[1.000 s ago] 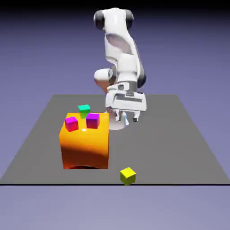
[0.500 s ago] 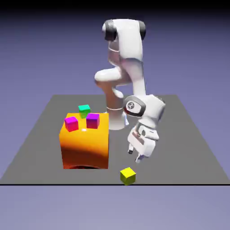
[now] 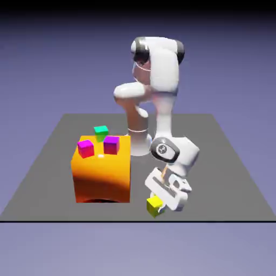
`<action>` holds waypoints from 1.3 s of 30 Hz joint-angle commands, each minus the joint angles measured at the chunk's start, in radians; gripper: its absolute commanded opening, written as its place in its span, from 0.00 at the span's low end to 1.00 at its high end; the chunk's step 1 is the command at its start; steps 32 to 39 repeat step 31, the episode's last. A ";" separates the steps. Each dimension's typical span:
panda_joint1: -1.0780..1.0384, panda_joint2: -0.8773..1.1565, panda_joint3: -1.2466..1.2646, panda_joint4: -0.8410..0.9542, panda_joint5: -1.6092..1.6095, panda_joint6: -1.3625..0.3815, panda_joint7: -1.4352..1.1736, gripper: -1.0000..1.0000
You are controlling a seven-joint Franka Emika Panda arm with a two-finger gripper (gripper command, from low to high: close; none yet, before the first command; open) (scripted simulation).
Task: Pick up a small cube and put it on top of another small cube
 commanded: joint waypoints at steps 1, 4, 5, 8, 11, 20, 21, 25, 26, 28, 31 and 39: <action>-0.007 -0.026 -0.007 0.002 0.025 -0.038 -0.002 0.00; -0.039 -0.097 -0.039 0.024 0.105 -0.168 0.003 0.00; -0.050 -0.120 -0.050 0.031 0.131 -0.212 0.004 0.00; -0.081 -0.191 -0.082 0.053 0.211 -0.342 0.010 0.00; -0.113 -0.261 -0.114 0.075 0.291 -0.473 0.015 0.00; -0.208 -0.473 -0.210 0.141 0.530 -0.864 0.030 0.00; -0.218 -0.496 -0.221 0.148 0.556 -0.908 0.032 0.00; -0.240 -0.493 -0.247 0.082 0.548 -0.840 0.047 0.00; -0.249 -0.487 -0.257 0.047 0.538 -0.796 0.055 0.00; -0.256 -0.481 -0.266 0.017 0.530 -0.759 0.061 1.00; -0.239 -0.494 -0.245 0.087 0.550 -0.846 0.046 1.00; -0.239 -0.494 -0.245 0.087 0.550 -0.846 0.046 1.00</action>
